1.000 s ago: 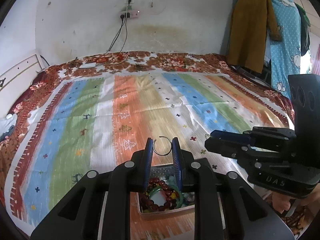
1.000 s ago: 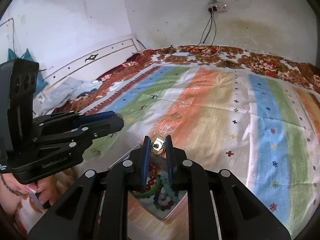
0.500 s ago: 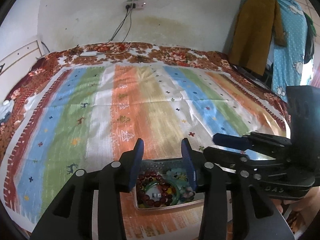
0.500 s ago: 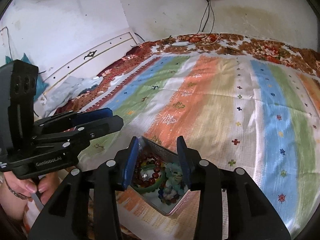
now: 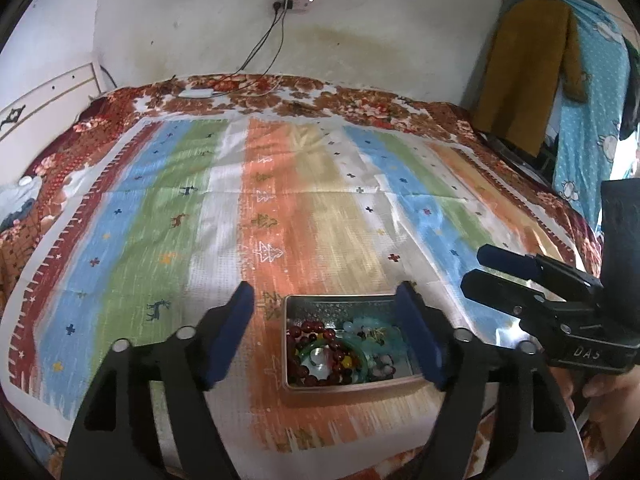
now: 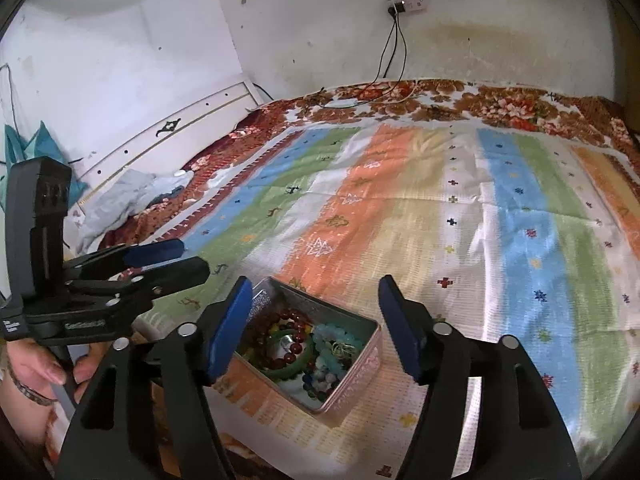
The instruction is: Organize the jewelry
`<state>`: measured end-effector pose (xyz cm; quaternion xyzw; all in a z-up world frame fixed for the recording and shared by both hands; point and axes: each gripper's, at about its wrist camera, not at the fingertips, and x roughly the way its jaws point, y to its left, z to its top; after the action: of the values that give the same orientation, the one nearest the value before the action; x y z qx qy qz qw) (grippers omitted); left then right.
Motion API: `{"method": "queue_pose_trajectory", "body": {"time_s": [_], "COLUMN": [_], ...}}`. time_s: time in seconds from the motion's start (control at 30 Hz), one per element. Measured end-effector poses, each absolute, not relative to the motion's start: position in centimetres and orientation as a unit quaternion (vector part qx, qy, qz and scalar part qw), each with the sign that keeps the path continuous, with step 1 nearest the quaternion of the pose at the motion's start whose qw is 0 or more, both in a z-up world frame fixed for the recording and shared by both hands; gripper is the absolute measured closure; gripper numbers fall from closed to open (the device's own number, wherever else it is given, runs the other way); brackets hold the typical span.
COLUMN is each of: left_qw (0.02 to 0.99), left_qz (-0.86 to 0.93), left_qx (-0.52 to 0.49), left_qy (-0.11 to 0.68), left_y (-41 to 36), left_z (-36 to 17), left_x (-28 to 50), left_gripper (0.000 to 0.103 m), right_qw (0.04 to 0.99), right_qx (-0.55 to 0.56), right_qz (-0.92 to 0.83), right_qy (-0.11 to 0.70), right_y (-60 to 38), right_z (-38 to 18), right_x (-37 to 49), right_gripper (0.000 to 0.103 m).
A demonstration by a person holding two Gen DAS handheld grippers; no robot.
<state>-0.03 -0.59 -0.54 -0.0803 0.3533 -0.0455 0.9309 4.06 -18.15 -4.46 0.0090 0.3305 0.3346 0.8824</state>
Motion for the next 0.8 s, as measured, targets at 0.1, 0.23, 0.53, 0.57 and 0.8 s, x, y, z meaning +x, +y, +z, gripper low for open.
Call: {"method": "queue_pose_trajectory", "body": {"time_s": [0.1, 0.23, 0.53, 0.57, 0.8], "left_qw": [0.931, 0.931, 0.932, 0.932, 0.932], "left_qz": [-0.046, -0.047, -0.039, -0.039, -0.034], "left_qx": [-0.076, -0.069, -0.037, -0.035, -0.022], "left_qy": [0.354, 0.354, 0.358, 0.358, 0.359], "left_y": [-0.8, -1.0, -2.1, -2.2, -2.8], "left_z": [-0.6, -0.6, -0.8, -0.8, -1.0], "left_x": [-0.5, -0.8, -1.6, -1.7, -2.4], "left_gripper": [0.021, 0.015, 0.006, 0.006, 0.006], "right_qw": [0.886, 0.887, 0.889, 0.889, 0.893], "right_qx": [-0.003, -0.014, -0.009, -0.008, -0.002], "right_qz": [0.326, 0.324, 0.325, 0.325, 0.324], "right_qy": [0.329, 0.328, 0.322, 0.321, 0.313], "right_y": [-18.5, -18.8, -20.4, -20.6, -21.9], "right_z": [-4.5, -4.6, -4.5, -4.4, -4.3], "right_x": [3.6, 3.0, 1.4, 1.2, 0.0], "right_gripper": [0.027, 0.019, 0.007, 0.007, 0.004]}}
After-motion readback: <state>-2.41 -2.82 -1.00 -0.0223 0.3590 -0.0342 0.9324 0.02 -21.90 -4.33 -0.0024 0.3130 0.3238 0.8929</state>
